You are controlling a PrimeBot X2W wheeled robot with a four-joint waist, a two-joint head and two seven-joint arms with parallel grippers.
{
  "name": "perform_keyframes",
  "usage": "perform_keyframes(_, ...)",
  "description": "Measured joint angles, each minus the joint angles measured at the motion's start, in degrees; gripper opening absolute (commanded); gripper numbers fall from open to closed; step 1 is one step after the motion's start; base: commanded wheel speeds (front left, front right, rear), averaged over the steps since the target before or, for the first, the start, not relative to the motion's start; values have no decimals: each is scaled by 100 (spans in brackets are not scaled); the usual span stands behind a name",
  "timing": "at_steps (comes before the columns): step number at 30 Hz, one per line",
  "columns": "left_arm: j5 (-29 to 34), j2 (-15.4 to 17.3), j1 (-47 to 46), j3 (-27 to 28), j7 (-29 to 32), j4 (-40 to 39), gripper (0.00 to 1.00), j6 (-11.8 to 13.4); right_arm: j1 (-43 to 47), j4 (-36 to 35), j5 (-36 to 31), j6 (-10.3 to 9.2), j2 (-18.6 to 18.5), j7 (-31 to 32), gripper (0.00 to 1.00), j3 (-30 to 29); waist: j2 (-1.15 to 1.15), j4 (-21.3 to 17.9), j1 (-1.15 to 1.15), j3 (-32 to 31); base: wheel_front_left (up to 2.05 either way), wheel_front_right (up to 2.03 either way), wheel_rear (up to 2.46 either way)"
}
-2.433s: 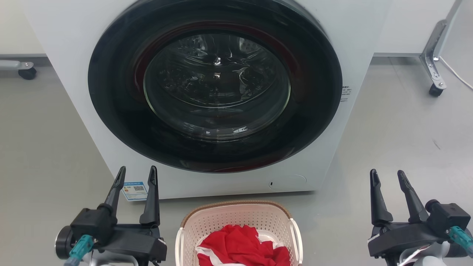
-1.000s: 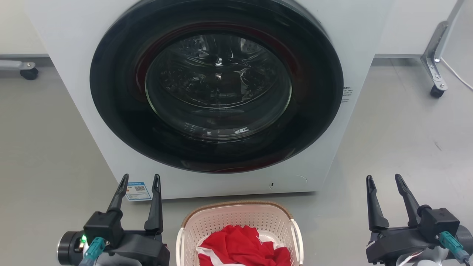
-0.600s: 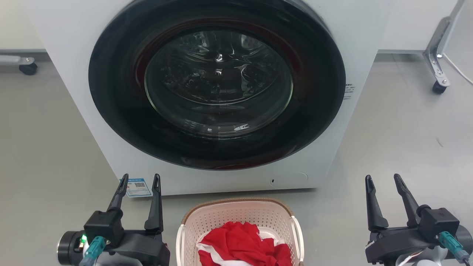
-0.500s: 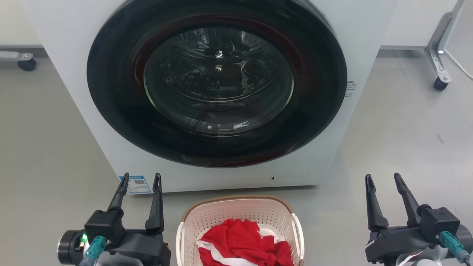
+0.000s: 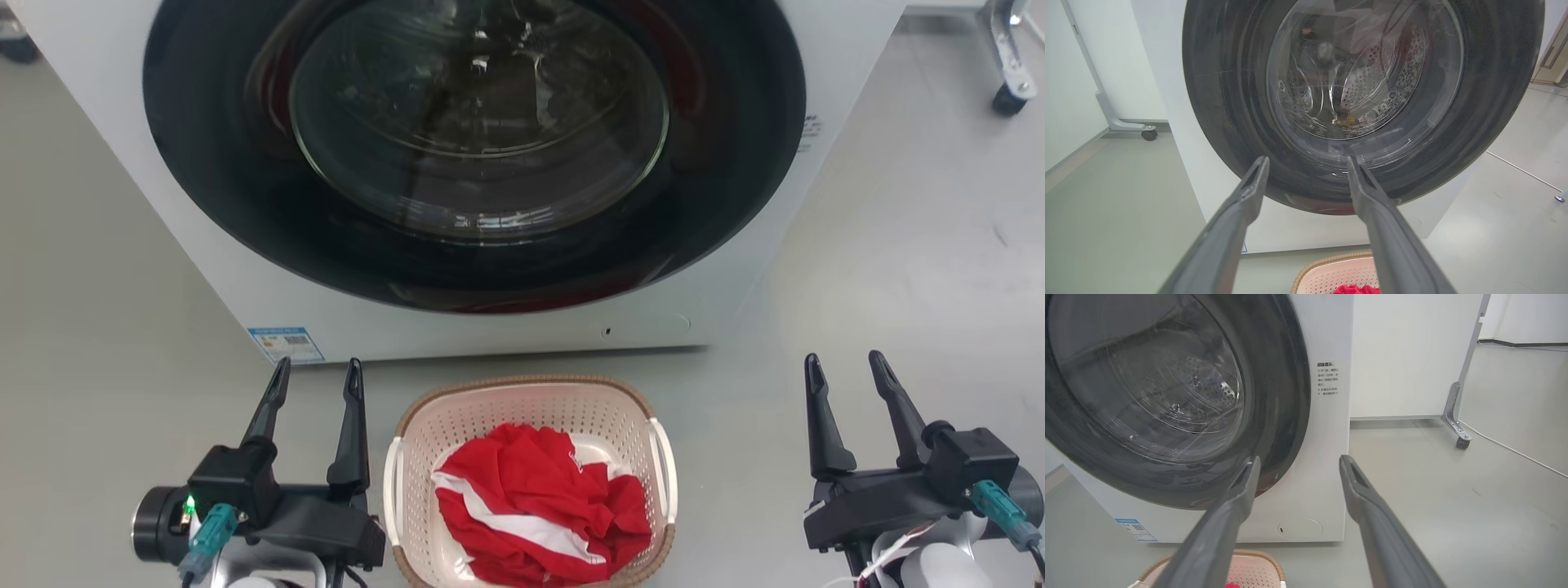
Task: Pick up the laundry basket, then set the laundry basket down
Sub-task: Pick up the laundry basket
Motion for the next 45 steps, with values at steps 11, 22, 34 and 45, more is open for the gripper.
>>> perform_keyframes(11, -11, -100, -476, -35, 51, 232, 100, 0, -424, 138, 47, 0, 110, 103, 100, 29, 0, -8, 1, 823, 0, 0, 0)
perform_keyframes(22, -129, -153, -1168, -2, 249, 723, 100, -57, -1013, 345, 44, 49, 158, 202, 100, 116, 0, -32, 0, 1694, 0, 0, 0)
perform_keyframes(34, -368, -159, -2226, 160, 489, 1649, 100, -256, -1991, 854, 10, 154, 358, 352, 100, 315, 1, -96, 1, 2655, 0, 0, 0)
perform_keyframes(45, -558, -162, -2739, 209, 672, 2822, 100, -546, -2560, 1771, -41, 319, 504, 449, 100, 567, 1, -149, 0, 3302, 0, 0, 0)
